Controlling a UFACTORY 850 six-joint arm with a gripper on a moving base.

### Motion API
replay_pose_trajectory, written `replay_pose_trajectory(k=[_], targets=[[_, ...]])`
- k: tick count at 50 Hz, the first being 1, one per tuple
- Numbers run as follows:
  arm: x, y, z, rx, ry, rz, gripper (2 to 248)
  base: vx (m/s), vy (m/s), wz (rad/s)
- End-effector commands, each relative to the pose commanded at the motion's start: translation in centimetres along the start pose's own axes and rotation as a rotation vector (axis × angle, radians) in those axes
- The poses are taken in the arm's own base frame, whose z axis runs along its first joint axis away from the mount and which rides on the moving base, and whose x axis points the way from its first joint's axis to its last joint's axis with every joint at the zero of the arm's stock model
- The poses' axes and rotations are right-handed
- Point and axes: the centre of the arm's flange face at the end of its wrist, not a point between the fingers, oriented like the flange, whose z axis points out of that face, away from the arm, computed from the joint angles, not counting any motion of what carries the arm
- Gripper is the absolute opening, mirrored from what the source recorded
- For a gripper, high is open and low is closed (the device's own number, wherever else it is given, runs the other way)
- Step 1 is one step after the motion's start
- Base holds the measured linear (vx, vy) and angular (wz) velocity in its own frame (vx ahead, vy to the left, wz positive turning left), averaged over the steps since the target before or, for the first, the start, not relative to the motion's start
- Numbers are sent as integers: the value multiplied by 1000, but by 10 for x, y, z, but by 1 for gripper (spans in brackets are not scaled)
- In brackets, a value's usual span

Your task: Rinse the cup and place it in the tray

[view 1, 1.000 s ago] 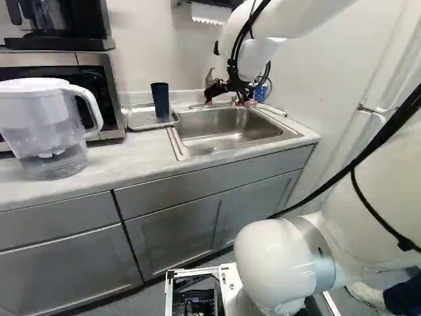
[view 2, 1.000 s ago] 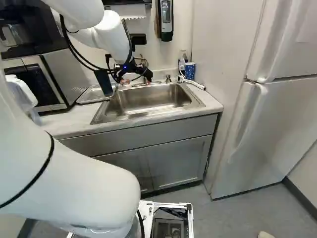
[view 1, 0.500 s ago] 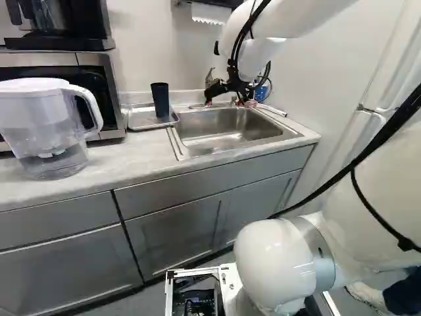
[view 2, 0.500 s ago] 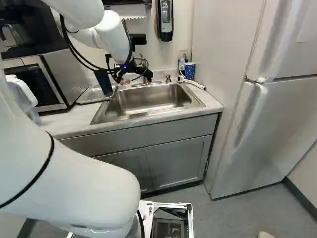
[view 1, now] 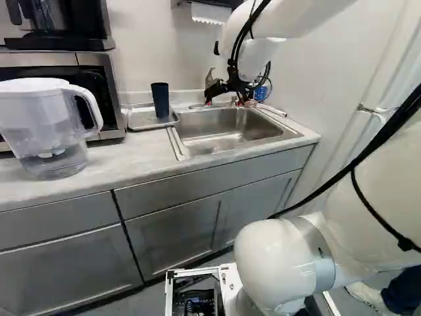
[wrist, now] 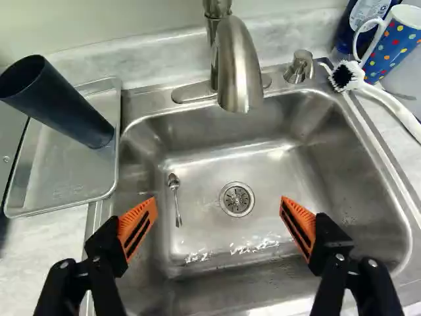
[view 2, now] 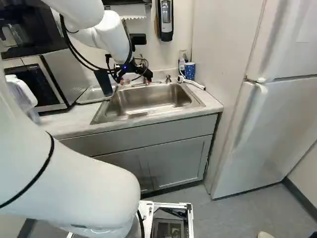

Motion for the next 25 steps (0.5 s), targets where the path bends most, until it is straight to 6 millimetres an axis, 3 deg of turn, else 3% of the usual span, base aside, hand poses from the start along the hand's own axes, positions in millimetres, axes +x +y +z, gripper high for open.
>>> replay_pose_trajectory(k=[25], targets=[[0, 0, 0, 0, 0, 0, 247, -22, -2, -19]])
